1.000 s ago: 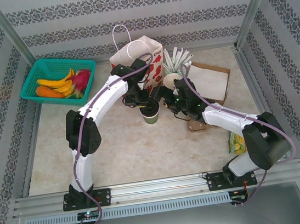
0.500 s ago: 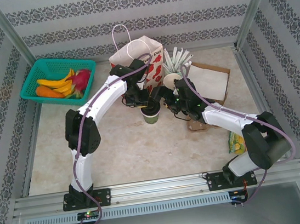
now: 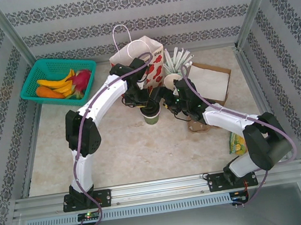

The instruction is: Pack the takeout coffee

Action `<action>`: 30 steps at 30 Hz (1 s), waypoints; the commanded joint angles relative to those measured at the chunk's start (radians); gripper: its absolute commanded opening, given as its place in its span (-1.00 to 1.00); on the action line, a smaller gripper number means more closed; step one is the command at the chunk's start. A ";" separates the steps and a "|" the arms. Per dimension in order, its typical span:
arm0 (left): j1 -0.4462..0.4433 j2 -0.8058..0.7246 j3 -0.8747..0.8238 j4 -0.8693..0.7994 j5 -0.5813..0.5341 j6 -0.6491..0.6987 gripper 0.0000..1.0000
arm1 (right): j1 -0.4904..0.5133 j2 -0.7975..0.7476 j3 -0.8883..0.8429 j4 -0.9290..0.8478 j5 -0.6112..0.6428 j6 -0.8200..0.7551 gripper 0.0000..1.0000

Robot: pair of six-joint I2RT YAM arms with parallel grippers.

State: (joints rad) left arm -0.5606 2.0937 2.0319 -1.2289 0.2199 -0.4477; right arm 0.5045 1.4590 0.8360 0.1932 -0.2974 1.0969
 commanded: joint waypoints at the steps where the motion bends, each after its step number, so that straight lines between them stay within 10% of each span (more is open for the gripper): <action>1: 0.006 -0.011 -0.016 -0.039 -0.010 0.025 -1.00 | 0.014 -0.032 0.006 0.025 -0.005 -0.008 0.96; 21: 0.007 0.010 -0.120 0.076 0.057 -0.001 -1.00 | 0.007 -0.036 -0.005 0.016 -0.068 -0.041 0.90; 30: 0.007 0.026 -0.172 0.095 0.056 -0.008 -1.00 | -0.082 -0.100 -0.132 -0.040 -0.135 -0.097 0.48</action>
State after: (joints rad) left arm -0.5541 2.0659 1.9198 -1.1332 0.2852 -0.4488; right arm 0.4438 1.3651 0.7341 0.1799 -0.3744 1.0409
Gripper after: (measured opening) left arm 0.049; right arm 0.760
